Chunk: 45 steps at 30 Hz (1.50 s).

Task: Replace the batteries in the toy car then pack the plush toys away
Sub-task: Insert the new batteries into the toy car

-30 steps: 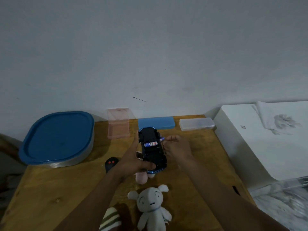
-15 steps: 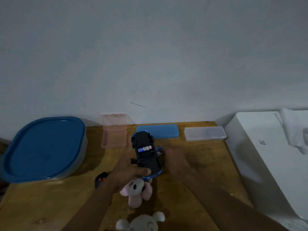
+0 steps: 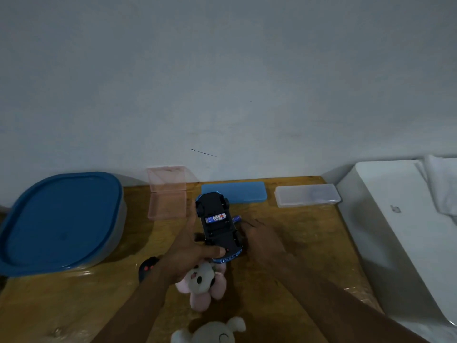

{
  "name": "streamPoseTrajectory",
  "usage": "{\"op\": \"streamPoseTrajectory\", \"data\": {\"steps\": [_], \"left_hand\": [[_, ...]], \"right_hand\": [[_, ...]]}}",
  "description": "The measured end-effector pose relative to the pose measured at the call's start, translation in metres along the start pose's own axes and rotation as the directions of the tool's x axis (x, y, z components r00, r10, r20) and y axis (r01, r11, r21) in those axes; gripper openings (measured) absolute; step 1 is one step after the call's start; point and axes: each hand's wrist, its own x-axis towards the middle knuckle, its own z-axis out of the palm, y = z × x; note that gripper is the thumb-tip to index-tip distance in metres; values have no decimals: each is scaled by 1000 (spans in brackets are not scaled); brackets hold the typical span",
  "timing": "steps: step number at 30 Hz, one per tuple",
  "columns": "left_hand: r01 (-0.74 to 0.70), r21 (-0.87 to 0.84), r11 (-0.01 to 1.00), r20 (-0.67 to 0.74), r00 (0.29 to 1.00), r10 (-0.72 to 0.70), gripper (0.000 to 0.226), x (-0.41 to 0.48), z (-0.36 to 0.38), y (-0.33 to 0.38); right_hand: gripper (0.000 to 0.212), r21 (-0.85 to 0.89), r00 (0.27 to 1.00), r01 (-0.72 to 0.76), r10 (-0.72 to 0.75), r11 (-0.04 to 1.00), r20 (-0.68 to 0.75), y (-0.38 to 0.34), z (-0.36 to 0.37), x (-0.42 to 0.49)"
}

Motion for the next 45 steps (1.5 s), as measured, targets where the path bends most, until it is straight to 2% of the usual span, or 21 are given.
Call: {"op": "streamPoseTrajectory", "data": {"steps": [7,12,15,17,20,22,25,28,32,35,38,43,45], "left_hand": [[-48,-14,999,31,998,49,117,-11,-1,-1],[-101,-29,994,77,992,103,120,-27,2,4],[-152,-21,988,99,983,154,113,-41,4,8],[-166,-8,986,107,980,166,113,-49,4,9],[-173,40,984,110,980,167,116,-61,2,10],[-159,64,985,98,983,153,122,-68,1,9],[-170,61,984,93,982,164,122,-78,-2,7],[-196,65,978,97,977,190,117,-90,-4,8],[-218,73,973,104,972,210,124,-101,-7,9],[-223,83,971,106,971,214,126,-108,-10,9],[-222,69,973,101,971,215,122,-115,-15,10],[-214,68,974,88,974,208,124,-123,-22,13],[-197,41,979,101,976,192,125,-126,-24,14]], "right_hand": [[40,86,995,-91,87,992,55,-5,3,-29],[22,270,977,-189,208,944,-41,-6,-2,-49],[20,410,916,-275,366,870,-161,-15,-24,-54],[21,540,857,-269,454,798,-244,-24,-43,-59],[19,762,794,-181,550,621,-260,-40,-66,-70],[19,850,778,-117,579,513,-243,-54,-72,-75],[15,884,773,-47,577,465,-263,-73,-68,-79],[17,824,793,9,497,567,-351,-94,-66,-86],[13,705,830,47,365,707,-421,-117,-64,-89],[6,562,870,74,223,824,-440,-128,-64,-90],[8,365,869,173,33,915,-493,-132,-66,-91],[13,1,844,332,-296,943,-448,-139,-72,-92],[26,-108,824,375,-384,921,-417,-141,-69,-91]]}}
